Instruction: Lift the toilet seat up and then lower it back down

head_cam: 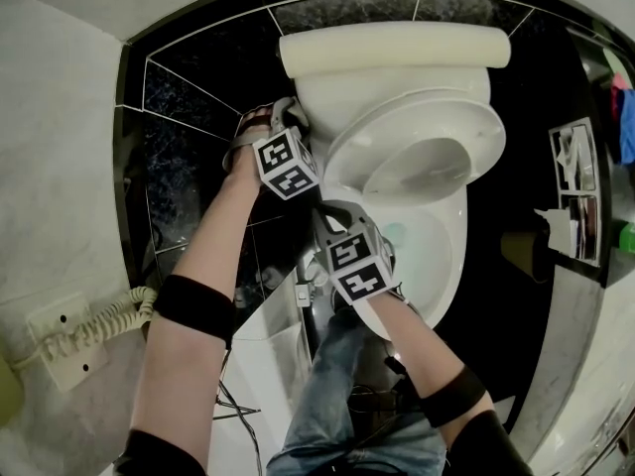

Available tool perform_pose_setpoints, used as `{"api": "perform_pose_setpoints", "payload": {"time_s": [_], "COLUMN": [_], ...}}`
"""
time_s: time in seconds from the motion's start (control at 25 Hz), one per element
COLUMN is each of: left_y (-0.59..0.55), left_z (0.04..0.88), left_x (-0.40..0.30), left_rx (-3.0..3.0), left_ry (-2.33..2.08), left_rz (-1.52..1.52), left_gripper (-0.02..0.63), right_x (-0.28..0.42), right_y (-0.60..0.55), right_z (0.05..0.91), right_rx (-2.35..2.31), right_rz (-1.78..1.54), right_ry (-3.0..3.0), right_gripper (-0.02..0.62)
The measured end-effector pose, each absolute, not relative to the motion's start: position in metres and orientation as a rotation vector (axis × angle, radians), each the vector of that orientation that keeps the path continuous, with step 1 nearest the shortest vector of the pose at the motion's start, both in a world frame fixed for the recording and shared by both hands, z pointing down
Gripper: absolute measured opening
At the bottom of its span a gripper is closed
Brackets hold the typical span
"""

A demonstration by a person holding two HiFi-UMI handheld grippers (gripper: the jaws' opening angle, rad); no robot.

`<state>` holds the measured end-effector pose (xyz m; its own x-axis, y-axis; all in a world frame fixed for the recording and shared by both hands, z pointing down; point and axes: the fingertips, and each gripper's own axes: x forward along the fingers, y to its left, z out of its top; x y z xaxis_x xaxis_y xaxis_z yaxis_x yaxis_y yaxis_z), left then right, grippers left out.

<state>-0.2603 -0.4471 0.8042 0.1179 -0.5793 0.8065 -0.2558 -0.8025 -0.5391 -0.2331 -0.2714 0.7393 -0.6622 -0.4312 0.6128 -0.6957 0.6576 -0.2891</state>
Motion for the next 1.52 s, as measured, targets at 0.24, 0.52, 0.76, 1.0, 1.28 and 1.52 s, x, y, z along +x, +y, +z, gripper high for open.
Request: {"api": "perform_pose_setpoints", "payload": {"time_s": [0.24, 0.52, 0.76, 1.0, 1.28, 1.52], "left_y": [-0.45, -0.443, -0.447, -0.449, -0.451, -0.449], "left_z": [0.806, 0.825, 0.825, 0.824, 0.824, 0.802], "left_x": [-0.261, -0.262, -0.263, -0.264, -0.265, -0.269], "left_rx": [-2.094, -2.139, -2.145, -2.136, -2.09, -1.975], "left_ry": [0.74, 0.706, 0.748, 0.792, 0.804, 0.849], "left_rz": [-1.783, -1.835, -1.805, -1.781, -1.771, -1.769], "left_gripper": [0.296, 0.294, 0.256, 0.247, 0.239, 0.239], "right_x": [-0.238, -0.241, -0.238, -0.238, -0.235, -0.221], "right_y": [-0.272, -0.272, -0.27, -0.267, -0.266, -0.26], "right_z": [0.742, 0.741, 0.747, 0.749, 0.75, 0.739], "right_rx": [0.868, 0.862, 0.867, 0.861, 0.866, 0.875], "right_rz": [0.713, 0.709, 0.718, 0.725, 0.724, 0.708], "right_ry": [-2.371, -2.376, -2.367, -2.367, -2.358, -2.356], "right_gripper": [0.002, 0.002, 0.003, 0.002, 0.002, 0.002]}}
